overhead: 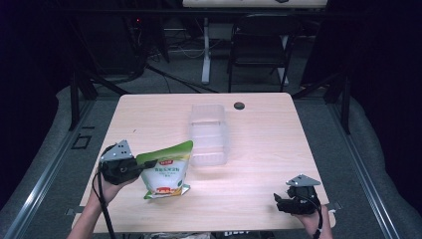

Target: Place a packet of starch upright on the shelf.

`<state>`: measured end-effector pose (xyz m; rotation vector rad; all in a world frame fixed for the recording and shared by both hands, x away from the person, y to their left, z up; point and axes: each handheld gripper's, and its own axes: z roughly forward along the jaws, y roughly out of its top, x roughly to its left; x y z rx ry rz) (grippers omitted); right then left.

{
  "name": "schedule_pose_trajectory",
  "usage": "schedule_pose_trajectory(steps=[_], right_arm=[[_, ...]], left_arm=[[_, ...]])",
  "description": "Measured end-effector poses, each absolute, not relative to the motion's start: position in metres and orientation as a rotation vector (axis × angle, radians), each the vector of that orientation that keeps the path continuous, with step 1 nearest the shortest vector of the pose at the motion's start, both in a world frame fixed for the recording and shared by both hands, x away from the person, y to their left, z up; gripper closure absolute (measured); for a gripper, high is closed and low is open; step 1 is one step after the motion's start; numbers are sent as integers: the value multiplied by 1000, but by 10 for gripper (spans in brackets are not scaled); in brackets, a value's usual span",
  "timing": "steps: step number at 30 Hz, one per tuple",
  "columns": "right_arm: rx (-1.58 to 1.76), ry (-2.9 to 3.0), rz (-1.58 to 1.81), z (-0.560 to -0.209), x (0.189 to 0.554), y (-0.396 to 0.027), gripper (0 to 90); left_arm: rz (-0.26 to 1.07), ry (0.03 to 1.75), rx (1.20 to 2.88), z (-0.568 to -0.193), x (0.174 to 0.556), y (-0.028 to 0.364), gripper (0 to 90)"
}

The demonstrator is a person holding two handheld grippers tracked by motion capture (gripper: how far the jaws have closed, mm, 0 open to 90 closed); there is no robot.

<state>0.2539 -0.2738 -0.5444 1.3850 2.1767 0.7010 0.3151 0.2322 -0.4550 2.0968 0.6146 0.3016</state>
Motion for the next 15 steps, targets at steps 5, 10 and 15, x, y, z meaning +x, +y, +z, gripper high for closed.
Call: schedule_pose_trajectory(steps=[5,10,15], right_arm=[[1384,2176,700,-544,254,-274,226],[1385,2176,700,-544,254,-274,226],[1383,2178,700,-544,254,-274,226]], left_arm=[[319,595,2128,-450,317,227,900],[350,594,2152,-443,322,225,900],[375,600,2168,-439,328,225,900]])
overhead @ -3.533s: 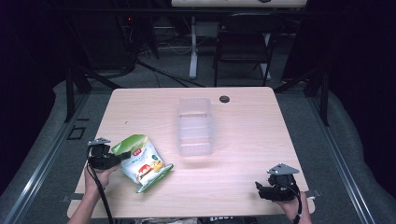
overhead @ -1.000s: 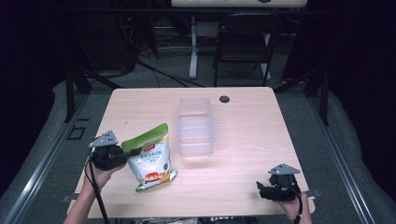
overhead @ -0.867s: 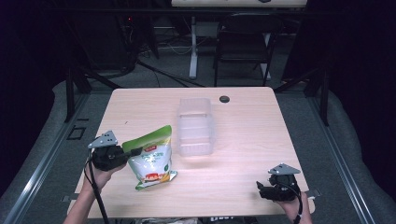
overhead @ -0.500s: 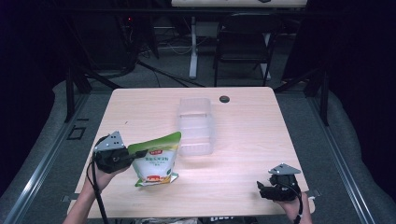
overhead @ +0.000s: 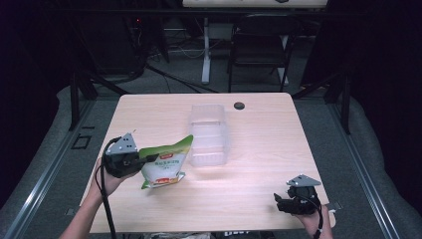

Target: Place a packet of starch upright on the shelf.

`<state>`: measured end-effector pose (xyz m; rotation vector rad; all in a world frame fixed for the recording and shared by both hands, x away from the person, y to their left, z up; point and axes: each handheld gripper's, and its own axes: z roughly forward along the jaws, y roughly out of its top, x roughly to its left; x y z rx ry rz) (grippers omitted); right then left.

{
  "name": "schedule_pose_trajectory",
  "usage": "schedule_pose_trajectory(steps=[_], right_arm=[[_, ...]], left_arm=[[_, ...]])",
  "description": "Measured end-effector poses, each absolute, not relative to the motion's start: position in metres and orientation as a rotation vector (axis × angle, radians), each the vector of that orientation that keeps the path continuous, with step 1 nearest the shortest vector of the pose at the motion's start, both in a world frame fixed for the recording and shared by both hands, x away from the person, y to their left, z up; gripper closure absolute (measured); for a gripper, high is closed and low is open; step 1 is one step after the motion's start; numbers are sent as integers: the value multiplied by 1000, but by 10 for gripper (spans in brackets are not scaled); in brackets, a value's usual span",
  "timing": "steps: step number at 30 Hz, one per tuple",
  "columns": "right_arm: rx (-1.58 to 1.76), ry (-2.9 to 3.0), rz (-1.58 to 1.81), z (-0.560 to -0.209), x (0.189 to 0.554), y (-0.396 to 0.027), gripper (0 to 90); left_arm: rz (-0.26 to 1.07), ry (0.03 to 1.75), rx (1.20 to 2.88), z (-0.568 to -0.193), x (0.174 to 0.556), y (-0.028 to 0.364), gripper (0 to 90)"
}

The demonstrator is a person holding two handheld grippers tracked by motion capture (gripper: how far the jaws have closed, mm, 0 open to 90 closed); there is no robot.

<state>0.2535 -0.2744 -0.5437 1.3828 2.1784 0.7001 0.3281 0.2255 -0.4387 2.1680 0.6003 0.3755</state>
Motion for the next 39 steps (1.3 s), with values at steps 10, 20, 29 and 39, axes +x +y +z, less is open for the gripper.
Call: schedule_pose_trajectory(steps=[10,20,29,39], right_arm=[[1382,2177,699,-544,253,-274,226],[1384,2175,701,-544,253,-274,226],[1385,2172,712,-544,254,-274,226],[1388,2173,711,-544,254,-274,227]], left_arm=[[405,583,2171,-423,334,223,900],[446,589,2158,-410,344,223,900],[497,594,2141,-393,356,227,900],[535,602,2134,-379,370,226,900]])
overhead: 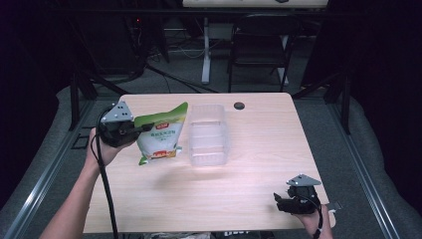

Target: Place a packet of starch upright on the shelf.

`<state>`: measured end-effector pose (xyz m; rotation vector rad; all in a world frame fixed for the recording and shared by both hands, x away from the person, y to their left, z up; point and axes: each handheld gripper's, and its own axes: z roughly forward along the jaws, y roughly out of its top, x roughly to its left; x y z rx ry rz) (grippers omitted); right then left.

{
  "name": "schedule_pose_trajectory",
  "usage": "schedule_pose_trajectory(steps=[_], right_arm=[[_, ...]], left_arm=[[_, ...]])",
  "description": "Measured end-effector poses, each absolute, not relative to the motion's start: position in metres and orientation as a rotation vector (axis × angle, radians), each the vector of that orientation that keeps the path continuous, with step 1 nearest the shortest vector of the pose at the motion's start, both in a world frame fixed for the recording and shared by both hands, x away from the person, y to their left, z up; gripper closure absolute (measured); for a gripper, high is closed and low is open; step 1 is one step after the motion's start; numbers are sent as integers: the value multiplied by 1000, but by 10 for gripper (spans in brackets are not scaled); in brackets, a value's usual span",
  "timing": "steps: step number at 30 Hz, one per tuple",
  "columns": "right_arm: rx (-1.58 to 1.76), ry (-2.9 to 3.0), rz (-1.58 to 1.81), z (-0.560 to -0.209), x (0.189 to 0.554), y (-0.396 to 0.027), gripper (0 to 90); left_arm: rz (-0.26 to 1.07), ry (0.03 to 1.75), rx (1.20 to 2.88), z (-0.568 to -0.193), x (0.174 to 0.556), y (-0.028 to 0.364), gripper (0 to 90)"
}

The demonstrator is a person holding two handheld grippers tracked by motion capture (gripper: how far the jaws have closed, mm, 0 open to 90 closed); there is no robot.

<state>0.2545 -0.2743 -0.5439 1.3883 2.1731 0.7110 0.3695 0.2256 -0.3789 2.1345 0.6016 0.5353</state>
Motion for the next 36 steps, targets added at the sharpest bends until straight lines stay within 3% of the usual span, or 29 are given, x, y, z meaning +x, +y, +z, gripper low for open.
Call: schedule_pose_trajectory(steps=[36], right_arm=[[1393,2180,716,-544,254,-275,229]], left_arm=[[556,484,2102,-348,403,174,900]])
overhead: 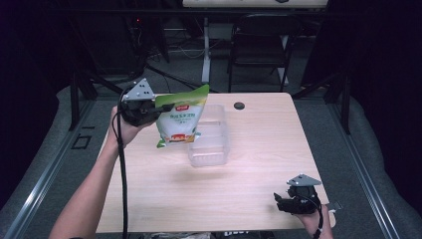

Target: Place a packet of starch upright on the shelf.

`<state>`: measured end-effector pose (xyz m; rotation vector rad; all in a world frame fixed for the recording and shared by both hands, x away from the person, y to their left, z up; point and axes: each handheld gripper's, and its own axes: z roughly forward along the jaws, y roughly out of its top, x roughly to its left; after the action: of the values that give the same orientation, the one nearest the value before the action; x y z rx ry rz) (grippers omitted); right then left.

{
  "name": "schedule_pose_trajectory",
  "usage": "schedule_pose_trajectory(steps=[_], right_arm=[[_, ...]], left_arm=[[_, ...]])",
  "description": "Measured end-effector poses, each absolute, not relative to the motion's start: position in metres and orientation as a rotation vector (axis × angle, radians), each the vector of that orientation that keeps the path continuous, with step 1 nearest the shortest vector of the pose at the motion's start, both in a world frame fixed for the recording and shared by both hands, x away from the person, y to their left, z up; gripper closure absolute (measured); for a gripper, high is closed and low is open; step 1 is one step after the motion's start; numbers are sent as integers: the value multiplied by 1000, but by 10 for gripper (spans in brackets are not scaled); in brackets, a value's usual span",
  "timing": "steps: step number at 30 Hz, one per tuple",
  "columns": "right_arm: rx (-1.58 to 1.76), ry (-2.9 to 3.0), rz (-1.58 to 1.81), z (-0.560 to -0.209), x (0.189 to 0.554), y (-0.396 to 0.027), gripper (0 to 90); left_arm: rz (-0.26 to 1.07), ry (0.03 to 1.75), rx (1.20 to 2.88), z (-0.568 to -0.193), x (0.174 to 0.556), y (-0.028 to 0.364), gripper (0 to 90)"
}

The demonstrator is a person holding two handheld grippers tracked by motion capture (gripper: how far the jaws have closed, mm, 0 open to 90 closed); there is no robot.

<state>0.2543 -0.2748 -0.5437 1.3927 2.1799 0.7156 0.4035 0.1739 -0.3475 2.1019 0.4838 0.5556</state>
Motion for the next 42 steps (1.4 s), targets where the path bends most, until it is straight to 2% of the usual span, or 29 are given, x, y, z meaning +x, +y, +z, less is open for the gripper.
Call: schedule_pose_trajectory(steps=[18,42], right_arm=[[1391,2184,716,-544,254,-275,229],[1392,2178,722,-544,253,-277,230]], left_arm=[[503,419,2088,-363,415,142,900],[423,358,2060,-402,426,105,900]])
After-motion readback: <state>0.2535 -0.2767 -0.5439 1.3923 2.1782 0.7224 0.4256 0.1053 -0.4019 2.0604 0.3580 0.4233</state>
